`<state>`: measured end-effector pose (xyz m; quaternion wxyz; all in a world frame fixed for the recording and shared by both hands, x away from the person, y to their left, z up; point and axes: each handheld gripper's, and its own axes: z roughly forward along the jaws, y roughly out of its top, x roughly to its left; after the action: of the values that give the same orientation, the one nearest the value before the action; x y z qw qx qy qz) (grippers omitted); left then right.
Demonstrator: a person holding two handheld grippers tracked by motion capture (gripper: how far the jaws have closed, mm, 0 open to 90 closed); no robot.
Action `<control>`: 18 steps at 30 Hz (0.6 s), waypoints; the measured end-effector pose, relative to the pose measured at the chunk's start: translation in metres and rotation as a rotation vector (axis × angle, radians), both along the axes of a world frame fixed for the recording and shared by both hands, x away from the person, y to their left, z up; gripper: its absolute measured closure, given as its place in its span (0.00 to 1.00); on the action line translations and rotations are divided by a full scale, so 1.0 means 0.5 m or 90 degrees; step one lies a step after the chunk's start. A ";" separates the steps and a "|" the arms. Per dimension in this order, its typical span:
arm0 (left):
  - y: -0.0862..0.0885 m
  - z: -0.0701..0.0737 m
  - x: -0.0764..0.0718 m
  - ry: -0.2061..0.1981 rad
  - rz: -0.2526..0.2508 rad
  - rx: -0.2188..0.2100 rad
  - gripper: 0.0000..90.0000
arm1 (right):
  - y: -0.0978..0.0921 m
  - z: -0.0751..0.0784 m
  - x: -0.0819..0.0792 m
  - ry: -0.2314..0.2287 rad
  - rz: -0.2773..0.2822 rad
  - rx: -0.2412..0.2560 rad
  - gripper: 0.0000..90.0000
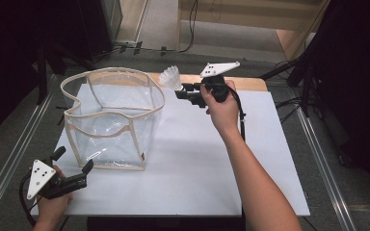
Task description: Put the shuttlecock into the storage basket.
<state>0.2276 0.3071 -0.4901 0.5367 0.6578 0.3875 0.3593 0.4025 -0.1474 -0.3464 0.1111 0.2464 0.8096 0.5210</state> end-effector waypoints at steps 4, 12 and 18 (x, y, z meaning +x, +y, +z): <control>0.000 0.000 0.000 0.000 0.000 0.000 0.03 | 0.005 0.000 0.001 -0.001 0.004 0.005 0.68; -0.001 0.000 0.000 0.000 -0.001 0.002 0.03 | 0.018 0.000 0.003 -0.001 0.015 0.014 0.68; -0.001 0.000 0.000 0.000 -0.001 0.002 0.03 | 0.030 0.003 0.001 -0.002 0.023 0.017 0.68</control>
<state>0.2277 0.3068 -0.4903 0.5362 0.6585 0.3867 0.3597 0.4032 -0.1322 -0.3451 0.0998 0.2322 0.8068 0.5341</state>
